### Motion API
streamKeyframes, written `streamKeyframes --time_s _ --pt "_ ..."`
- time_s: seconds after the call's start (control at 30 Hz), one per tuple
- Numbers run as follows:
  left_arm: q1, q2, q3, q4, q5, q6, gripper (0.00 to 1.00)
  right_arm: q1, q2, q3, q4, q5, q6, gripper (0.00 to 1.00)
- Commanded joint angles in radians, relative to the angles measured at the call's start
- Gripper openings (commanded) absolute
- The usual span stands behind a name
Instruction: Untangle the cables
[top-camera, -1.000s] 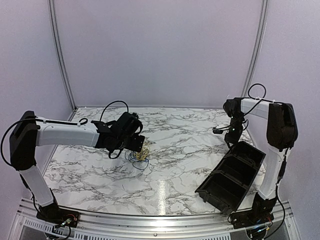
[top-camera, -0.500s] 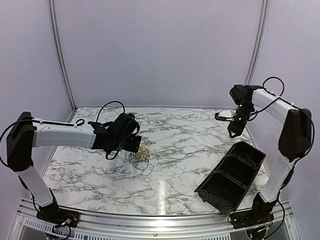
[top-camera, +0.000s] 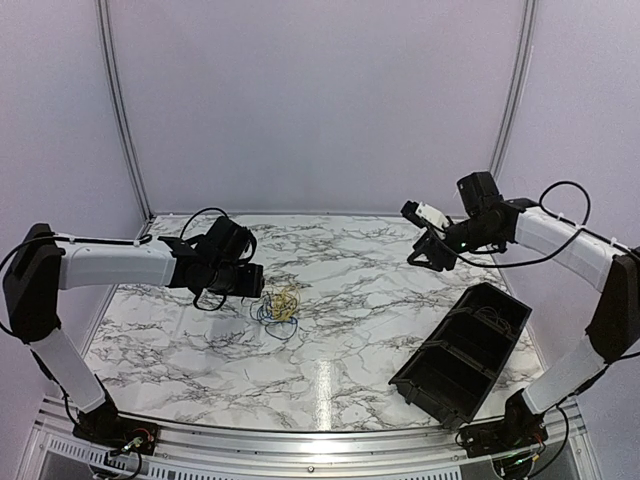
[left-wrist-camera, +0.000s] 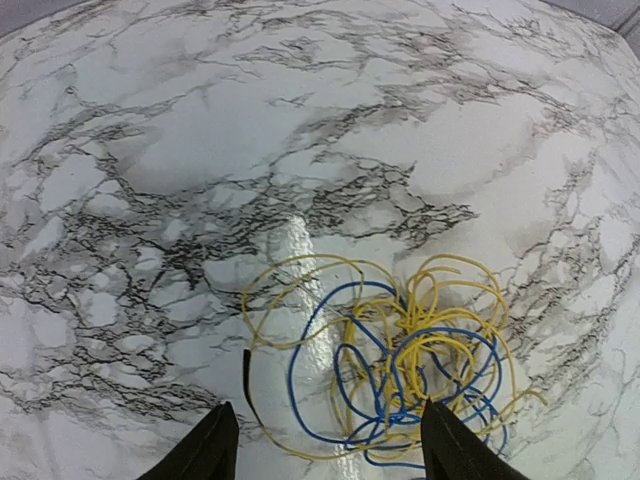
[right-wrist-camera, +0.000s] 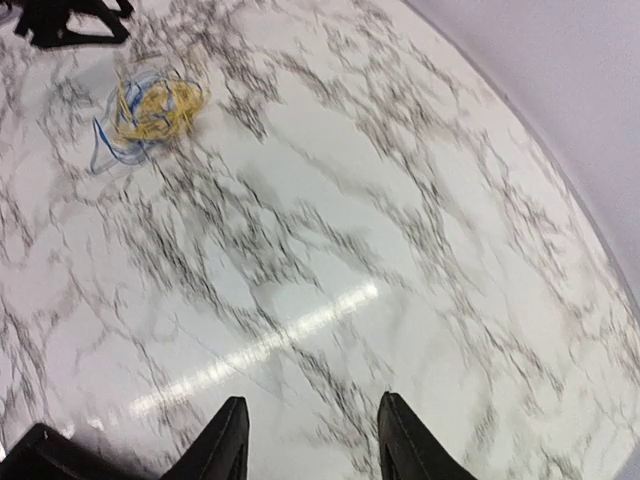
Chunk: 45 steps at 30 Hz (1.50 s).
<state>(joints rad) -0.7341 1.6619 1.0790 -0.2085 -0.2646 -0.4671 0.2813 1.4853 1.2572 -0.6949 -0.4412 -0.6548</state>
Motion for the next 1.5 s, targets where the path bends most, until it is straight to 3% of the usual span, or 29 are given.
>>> streamKeyframes --time_s 0.0,0.1,0.23,0.47,0.77,0.93,1.1,1.27,1.4,1.47 --pt "-0.006 0.022 0.052 0.030 0.202 -0.006 0.65 0.087 -0.039 -0.147 0.444 -0.185 0.189 0.45" --pt "-0.010 0.055 0.068 0.073 0.253 -0.018 0.69 0.161 -0.006 -0.187 0.457 -0.082 0.131 0.44" --pt "-0.018 0.090 0.074 0.120 0.298 -0.025 0.70 0.167 0.011 -0.262 0.497 -0.148 0.143 0.44" --pt "-0.033 0.121 0.055 0.229 0.331 -0.045 0.67 0.168 0.047 -0.238 0.465 -0.140 0.115 0.44" --pt "-0.033 0.203 0.105 0.238 0.367 -0.076 0.35 0.169 0.094 -0.228 0.431 -0.139 0.097 0.44" --pt "-0.032 0.185 0.101 0.232 0.364 -0.076 0.00 0.170 0.103 -0.223 0.425 -0.139 0.096 0.44" --pt "-0.045 0.045 0.122 0.194 0.387 -0.030 0.00 0.189 0.073 -0.190 0.405 -0.117 0.101 0.44" --pt "-0.059 -0.216 0.221 0.013 0.333 0.159 0.00 0.205 0.008 -0.110 0.410 -0.140 0.150 0.46" --pt "-0.056 -0.400 0.253 -0.011 0.165 0.228 0.00 0.264 0.016 0.027 0.336 -0.160 0.125 0.62" --pt "-0.054 -0.424 0.261 -0.015 0.146 0.238 0.00 0.306 0.050 0.135 0.275 -0.176 0.114 0.65"
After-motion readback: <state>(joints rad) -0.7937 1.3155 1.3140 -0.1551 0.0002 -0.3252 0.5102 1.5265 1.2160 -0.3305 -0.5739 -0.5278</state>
